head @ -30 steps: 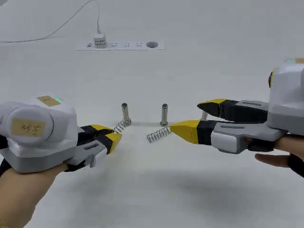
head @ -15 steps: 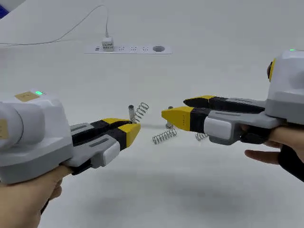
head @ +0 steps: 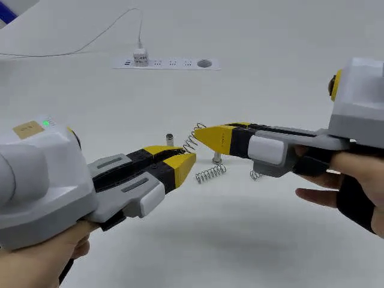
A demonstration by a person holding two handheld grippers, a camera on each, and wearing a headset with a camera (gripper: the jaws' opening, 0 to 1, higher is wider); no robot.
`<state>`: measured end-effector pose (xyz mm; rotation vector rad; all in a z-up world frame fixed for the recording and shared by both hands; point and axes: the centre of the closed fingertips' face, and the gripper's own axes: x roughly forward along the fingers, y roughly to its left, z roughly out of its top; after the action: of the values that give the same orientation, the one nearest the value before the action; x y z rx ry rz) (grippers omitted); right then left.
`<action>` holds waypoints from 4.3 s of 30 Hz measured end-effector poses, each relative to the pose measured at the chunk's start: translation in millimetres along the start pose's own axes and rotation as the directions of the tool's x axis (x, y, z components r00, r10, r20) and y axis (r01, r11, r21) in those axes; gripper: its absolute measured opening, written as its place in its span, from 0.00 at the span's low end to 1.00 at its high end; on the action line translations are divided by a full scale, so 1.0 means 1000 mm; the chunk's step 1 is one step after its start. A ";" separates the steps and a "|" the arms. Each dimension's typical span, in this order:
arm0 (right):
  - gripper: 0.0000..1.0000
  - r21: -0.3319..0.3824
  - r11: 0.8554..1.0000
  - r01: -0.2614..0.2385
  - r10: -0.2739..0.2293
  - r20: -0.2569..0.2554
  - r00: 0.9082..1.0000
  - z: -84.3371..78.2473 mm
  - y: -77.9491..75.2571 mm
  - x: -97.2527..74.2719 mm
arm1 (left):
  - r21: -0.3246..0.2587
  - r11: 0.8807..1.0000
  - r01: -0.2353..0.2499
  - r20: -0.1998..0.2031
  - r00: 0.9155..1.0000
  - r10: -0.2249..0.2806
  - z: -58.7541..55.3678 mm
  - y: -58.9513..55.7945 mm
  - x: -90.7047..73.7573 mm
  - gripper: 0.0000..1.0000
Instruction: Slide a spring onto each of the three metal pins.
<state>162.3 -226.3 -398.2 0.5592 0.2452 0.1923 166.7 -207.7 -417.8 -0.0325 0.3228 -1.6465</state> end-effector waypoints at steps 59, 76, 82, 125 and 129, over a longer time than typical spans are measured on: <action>0.11 -0.269 0.953 0.140 -0.130 0.058 0.990 0.025 -0.031 0.062 | 0.208 0.974 -0.085 -0.166 0.979 0.121 -0.038 0.016 -0.002 0.41; 0.12 -0.407 0.890 0.206 -0.225 0.001 0.974 0.014 -0.061 0.090 | 0.183 0.979 -0.093 -0.197 0.972 0.129 -0.045 0.015 0.001 0.58; 0.12 -0.409 0.886 0.216 -0.244 -0.015 0.970 0.007 -0.070 0.096 | 0.183 0.978 -0.102 -0.207 0.968 0.140 -0.047 0.017 0.001 0.62; 0.12 -0.590 0.782 0.202 -0.336 -0.125 0.934 -0.030 -0.083 0.108 | 0.178 0.977 -0.118 -0.237 0.958 0.159 -0.050 0.022 0.000 0.65; 0.12 -0.582 0.788 0.201 -0.343 -0.143 0.928 -0.036 -0.087 0.109 | 0.181 0.976 -0.120 -0.238 0.958 0.161 -0.050 0.023 0.000 0.65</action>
<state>266.0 -253.7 -494.8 -0.0969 0.4863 0.0397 178.3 -199.5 -471.4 0.3211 0.3712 -1.5313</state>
